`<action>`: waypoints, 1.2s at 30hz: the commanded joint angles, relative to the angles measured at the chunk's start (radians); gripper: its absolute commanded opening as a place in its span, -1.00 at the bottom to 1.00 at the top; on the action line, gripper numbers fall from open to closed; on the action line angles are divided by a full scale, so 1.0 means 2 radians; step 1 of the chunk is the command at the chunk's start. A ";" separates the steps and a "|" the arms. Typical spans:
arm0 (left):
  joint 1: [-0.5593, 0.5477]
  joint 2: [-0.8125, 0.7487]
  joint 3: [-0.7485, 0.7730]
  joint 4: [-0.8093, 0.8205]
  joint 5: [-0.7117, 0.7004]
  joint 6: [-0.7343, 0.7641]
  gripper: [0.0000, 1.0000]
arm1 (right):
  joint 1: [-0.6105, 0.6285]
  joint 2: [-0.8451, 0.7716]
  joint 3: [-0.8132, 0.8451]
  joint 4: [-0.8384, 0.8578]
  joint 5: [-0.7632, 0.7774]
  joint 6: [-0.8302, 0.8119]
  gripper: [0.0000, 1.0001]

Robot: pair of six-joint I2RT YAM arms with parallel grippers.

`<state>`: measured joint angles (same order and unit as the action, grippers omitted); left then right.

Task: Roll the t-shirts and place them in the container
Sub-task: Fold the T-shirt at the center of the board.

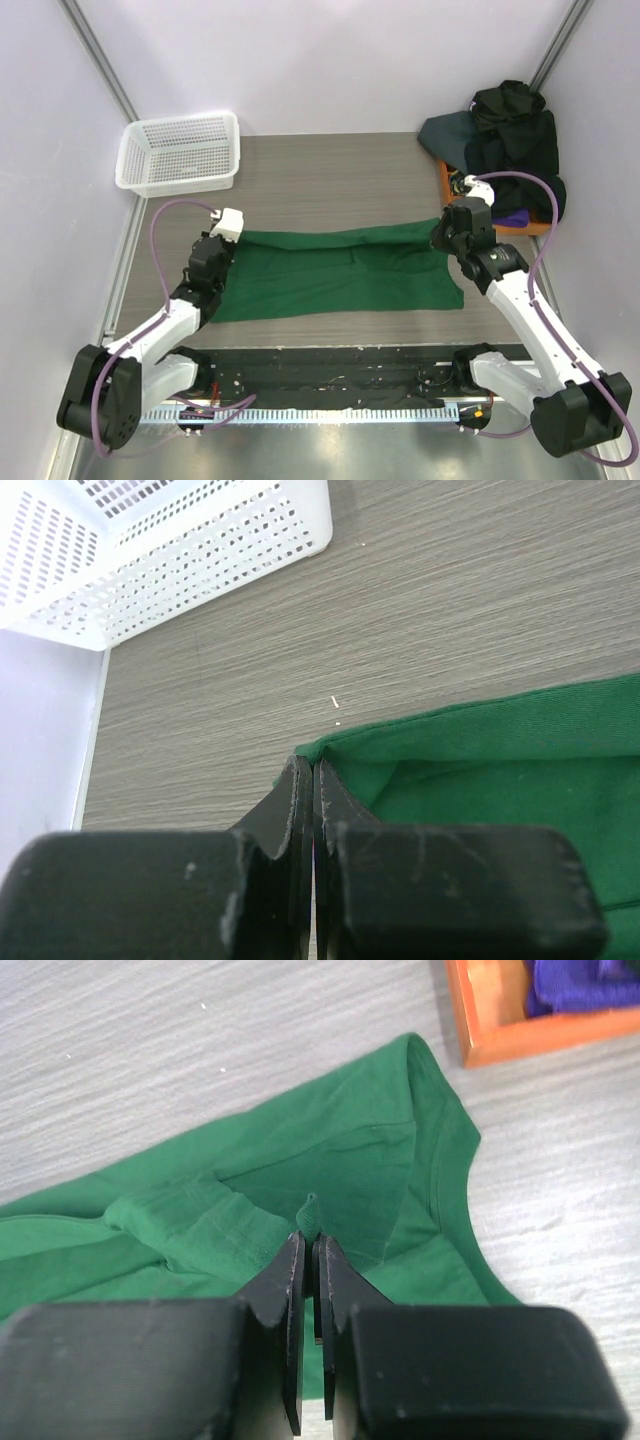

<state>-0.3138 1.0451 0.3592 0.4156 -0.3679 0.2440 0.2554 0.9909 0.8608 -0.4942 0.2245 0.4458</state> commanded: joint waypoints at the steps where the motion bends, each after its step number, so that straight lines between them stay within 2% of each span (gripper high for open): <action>1: 0.001 -0.032 -0.018 0.048 -0.014 -0.008 -1.00 | 0.001 -0.037 -0.022 0.004 0.010 0.022 -0.89; 10: 0.001 -0.073 -0.047 0.027 0.017 -0.010 -0.96 | 0.001 -0.080 -0.073 0.004 0.014 0.054 -0.89; 17: 0.001 -0.126 -0.078 0.003 0.022 -0.044 -0.78 | 0.002 -0.110 -0.111 0.006 0.010 0.076 -0.88; 21: 0.001 -0.154 -0.087 -0.023 0.027 -0.067 -0.58 | 0.002 -0.124 -0.127 0.006 0.005 0.085 -0.88; 22: 0.000 -0.160 -0.088 -0.029 0.027 -0.071 -0.43 | 0.001 -0.129 -0.134 0.004 0.003 0.087 -0.87; 24: 0.000 -0.177 -0.092 -0.053 0.033 -0.079 -0.33 | 0.002 -0.152 -0.143 0.005 -0.003 0.096 -0.83; 25: -0.003 -0.196 -0.094 -0.060 0.025 -0.083 -0.16 | 0.001 -0.161 -0.152 0.004 -0.003 0.099 -0.78; 26: -0.007 -0.209 -0.095 -0.067 0.019 -0.086 -0.03 | 0.002 -0.182 -0.156 0.005 -0.003 0.107 -0.38; 29: -0.013 -0.260 -0.104 -0.084 -0.012 -0.107 0.02 | 0.002 -0.212 -0.170 0.009 -0.003 0.115 0.18; 30: -0.013 -0.274 -0.105 -0.096 -0.026 -0.116 0.03 | 0.001 -0.229 -0.173 0.009 -0.003 0.115 0.19; 33: -0.013 -0.337 -0.108 -0.114 -0.074 -0.154 0.25 | 0.002 -0.244 -0.172 0.012 -0.010 0.109 0.21; 36: -0.013 -0.365 -0.116 -0.093 -0.073 -0.180 0.47 | 0.002 -0.207 -0.165 0.046 -0.061 0.084 0.17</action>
<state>-0.3386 0.3698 0.1379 0.1997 -0.4435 -0.0101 0.2554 0.5114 0.5137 -0.4969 0.2012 0.6521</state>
